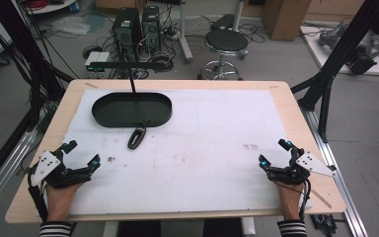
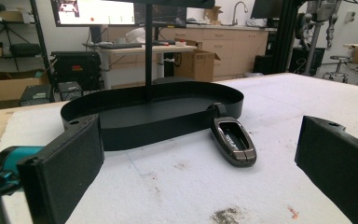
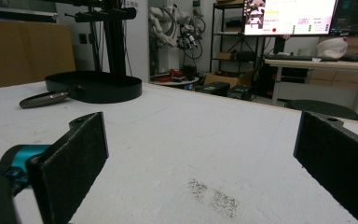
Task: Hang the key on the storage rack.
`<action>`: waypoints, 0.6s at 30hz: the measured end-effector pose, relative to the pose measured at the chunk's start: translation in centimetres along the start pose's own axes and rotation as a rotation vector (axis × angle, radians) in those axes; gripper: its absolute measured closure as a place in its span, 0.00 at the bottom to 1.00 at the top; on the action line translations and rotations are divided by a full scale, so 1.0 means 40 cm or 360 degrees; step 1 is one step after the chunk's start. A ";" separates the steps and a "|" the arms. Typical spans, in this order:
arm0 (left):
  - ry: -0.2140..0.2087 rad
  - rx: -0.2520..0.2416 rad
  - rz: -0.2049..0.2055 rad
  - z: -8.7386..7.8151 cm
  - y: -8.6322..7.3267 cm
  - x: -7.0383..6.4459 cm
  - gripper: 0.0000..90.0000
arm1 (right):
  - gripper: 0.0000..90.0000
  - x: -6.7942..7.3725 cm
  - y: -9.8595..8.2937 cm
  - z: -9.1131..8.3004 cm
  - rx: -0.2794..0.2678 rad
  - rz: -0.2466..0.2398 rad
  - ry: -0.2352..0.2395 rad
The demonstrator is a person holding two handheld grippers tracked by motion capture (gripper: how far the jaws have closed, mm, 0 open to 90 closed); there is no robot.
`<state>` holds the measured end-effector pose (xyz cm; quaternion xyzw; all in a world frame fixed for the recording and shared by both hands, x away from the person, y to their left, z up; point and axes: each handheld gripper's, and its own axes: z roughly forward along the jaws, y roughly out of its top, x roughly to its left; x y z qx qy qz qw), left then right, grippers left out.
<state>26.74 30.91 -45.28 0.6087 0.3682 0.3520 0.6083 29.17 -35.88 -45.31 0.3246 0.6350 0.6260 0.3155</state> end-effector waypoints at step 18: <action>0.0007 -0.0006 -0.0010 -0.001 0.000 0.001 0.02 | 0.02 0.002 0.000 -0.002 0.0012 -0.0002 -0.0007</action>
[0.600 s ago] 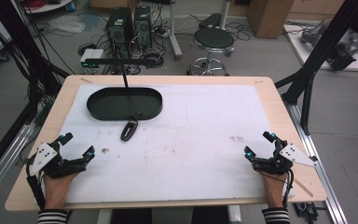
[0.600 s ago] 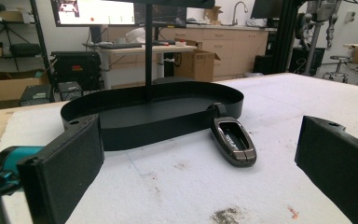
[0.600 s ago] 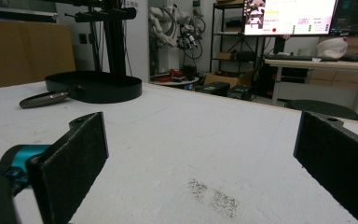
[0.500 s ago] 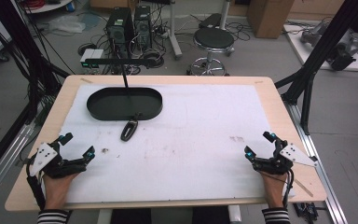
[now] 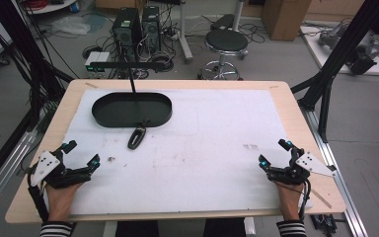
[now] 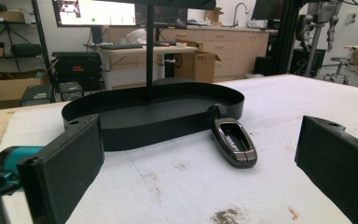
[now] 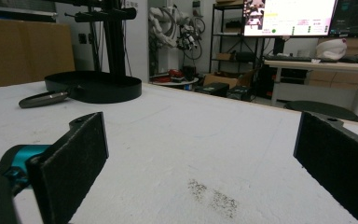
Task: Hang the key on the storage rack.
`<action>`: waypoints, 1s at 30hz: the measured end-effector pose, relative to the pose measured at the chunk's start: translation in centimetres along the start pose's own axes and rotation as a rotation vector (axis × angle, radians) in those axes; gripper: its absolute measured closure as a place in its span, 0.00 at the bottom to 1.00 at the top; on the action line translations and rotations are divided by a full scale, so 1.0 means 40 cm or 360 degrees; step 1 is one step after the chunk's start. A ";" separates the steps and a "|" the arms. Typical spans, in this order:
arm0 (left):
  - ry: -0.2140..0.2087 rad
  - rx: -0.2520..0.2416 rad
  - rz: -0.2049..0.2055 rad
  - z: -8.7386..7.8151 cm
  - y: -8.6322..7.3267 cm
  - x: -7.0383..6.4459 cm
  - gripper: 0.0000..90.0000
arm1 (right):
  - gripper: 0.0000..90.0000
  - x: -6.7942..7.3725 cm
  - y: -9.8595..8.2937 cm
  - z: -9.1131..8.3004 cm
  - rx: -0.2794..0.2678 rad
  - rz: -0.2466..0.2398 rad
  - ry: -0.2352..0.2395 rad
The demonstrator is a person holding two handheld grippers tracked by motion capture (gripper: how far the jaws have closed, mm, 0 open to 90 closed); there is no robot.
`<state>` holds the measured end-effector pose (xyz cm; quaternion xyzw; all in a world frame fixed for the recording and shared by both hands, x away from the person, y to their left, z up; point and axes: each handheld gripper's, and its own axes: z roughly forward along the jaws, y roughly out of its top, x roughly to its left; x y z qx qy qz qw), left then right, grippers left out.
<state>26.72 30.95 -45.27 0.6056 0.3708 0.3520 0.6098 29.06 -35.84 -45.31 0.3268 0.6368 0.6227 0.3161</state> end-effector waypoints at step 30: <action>-0.0208 0.0462 0.0131 0.173 0.241 -0.008 0.02 | 0.02 -0.001 0.000 0.000 -0.0002 0.0018 0.0000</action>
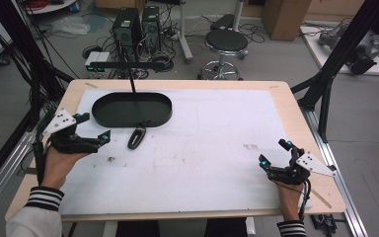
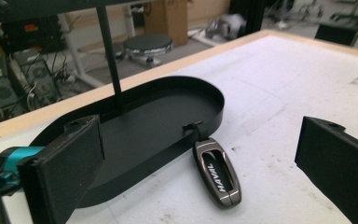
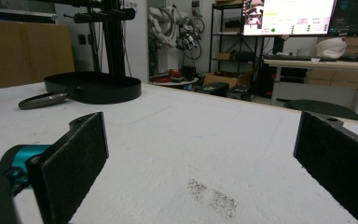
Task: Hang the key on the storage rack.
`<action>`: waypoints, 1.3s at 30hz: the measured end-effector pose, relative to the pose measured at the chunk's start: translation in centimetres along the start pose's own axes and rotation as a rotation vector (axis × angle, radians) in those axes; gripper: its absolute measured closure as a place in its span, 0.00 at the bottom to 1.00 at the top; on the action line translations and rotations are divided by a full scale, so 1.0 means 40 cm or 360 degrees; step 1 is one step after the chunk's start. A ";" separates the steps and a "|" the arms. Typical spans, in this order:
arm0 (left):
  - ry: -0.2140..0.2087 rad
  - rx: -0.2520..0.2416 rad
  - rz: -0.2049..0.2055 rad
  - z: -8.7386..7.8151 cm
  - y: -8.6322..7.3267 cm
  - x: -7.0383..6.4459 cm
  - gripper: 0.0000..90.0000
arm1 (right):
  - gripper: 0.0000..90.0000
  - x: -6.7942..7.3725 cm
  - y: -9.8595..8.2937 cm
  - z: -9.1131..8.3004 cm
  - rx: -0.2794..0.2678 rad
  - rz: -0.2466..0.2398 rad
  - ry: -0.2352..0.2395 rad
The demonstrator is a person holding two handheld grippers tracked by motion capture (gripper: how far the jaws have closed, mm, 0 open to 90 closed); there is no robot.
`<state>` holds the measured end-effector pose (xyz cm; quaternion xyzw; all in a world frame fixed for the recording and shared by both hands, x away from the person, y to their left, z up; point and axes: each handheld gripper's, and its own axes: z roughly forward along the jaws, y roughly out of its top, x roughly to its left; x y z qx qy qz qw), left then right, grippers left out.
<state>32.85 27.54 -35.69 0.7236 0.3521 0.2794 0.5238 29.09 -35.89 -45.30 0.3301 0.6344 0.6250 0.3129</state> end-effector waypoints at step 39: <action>-0.0044 0.0961 -0.0006 0.307 0.054 -0.068 0.02 | 0.02 0.000 0.000 -0.001 -0.0003 -0.0001 0.0000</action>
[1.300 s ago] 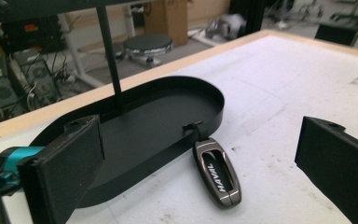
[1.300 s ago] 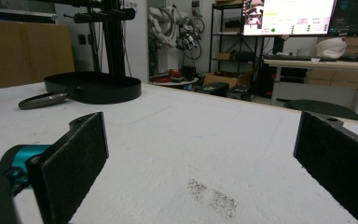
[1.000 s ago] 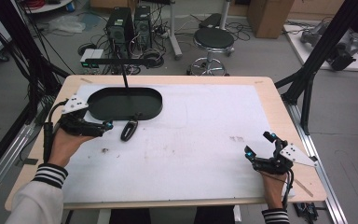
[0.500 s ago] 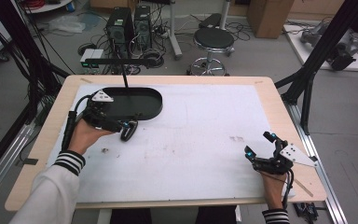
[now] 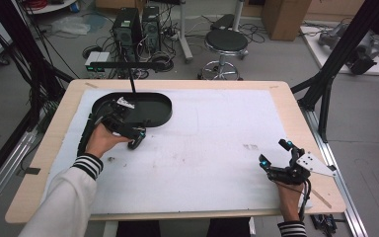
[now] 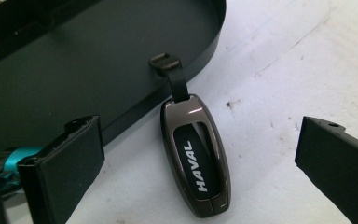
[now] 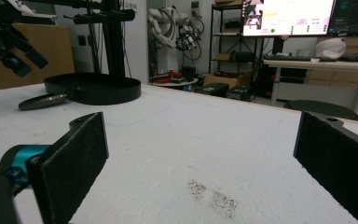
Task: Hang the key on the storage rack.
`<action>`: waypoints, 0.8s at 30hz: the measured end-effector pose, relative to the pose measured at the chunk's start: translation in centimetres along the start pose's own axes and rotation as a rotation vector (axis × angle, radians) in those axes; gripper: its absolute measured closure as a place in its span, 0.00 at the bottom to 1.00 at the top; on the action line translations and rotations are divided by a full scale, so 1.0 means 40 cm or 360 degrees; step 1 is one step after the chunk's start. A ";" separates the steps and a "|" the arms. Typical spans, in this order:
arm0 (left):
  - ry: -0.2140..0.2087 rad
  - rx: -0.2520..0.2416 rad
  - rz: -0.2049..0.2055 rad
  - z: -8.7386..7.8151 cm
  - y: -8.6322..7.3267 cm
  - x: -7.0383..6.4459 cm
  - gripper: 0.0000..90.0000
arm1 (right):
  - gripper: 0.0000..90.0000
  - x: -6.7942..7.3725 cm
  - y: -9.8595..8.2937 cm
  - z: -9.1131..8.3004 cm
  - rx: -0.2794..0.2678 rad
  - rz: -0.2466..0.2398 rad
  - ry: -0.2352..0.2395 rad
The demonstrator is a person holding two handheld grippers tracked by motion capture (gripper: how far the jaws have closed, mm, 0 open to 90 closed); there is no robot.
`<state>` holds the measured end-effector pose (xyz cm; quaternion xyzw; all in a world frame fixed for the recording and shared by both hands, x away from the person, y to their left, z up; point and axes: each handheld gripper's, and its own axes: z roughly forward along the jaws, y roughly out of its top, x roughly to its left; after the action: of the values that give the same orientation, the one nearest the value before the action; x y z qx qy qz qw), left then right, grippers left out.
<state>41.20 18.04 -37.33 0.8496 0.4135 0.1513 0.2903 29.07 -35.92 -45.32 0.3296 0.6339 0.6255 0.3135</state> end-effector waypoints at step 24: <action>0.0017 0.0301 -0.0087 0.069 -0.001 -0.010 0.13 | 0.02 0.000 0.000 0.000 -0.0005 0.0006 0.0002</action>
<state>42.31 16.73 -39.53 0.8608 0.4506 0.1080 0.2107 29.07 -35.92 -45.32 0.3298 0.6325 0.6273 0.3125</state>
